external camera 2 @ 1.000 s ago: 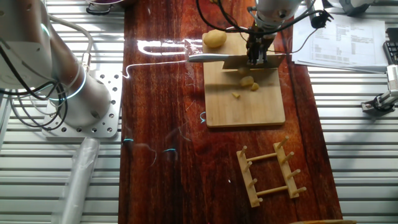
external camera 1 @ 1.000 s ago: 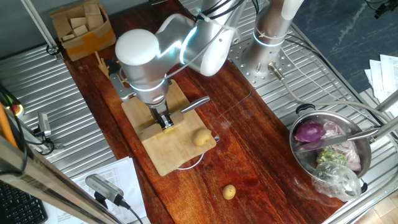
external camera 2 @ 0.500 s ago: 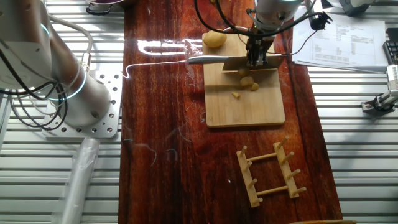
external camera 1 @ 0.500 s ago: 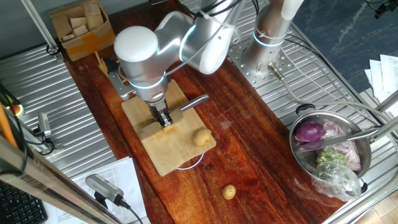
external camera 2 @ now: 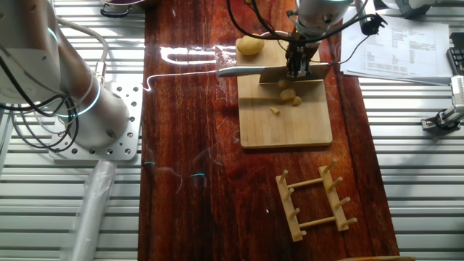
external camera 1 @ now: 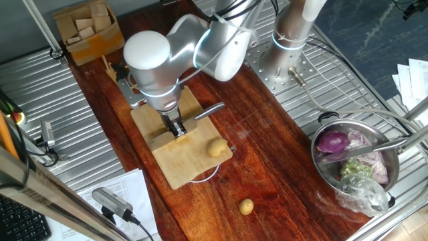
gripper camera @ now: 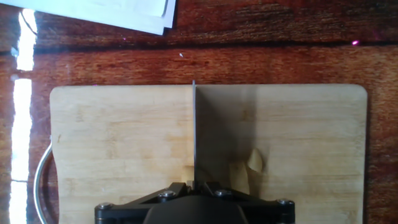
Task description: Chop the potatoes
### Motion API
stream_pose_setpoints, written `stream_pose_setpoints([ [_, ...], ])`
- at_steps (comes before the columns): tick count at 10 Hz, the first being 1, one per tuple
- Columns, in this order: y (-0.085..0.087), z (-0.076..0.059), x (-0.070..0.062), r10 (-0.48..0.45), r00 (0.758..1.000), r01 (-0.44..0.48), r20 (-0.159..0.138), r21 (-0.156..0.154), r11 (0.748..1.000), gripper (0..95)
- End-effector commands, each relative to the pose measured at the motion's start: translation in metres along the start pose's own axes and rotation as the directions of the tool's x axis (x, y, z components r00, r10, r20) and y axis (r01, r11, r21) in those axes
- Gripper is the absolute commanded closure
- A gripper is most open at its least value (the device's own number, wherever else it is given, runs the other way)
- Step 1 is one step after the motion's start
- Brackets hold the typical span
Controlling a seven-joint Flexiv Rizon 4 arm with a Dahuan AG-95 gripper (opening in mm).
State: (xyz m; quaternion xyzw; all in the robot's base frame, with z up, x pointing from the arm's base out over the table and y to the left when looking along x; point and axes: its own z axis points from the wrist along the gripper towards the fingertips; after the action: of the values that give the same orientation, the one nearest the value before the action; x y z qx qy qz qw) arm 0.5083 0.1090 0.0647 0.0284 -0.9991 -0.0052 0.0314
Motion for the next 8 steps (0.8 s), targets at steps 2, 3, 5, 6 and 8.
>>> stream_pose_setpoints([
  [2,-0.0068,-0.0013,-0.0017,-0.005,1.000,0.004,-0.008,-0.014,1.000,95.0],
  [3,-0.0054,0.0006,-0.0019,-0.002,1.000,0.002,-0.006,-0.010,1.000,95.0],
  [5,-0.0055,0.0028,-0.0021,-0.008,1.000,0.008,-0.004,0.009,1.000,95.0],
  [6,-0.0055,0.0027,-0.0022,-0.007,1.000,0.007,-0.002,0.007,1.000,95.0],
  [8,-0.0038,0.0015,-0.0040,-0.006,1.000,0.006,0.002,0.000,1.000,95.0],
])
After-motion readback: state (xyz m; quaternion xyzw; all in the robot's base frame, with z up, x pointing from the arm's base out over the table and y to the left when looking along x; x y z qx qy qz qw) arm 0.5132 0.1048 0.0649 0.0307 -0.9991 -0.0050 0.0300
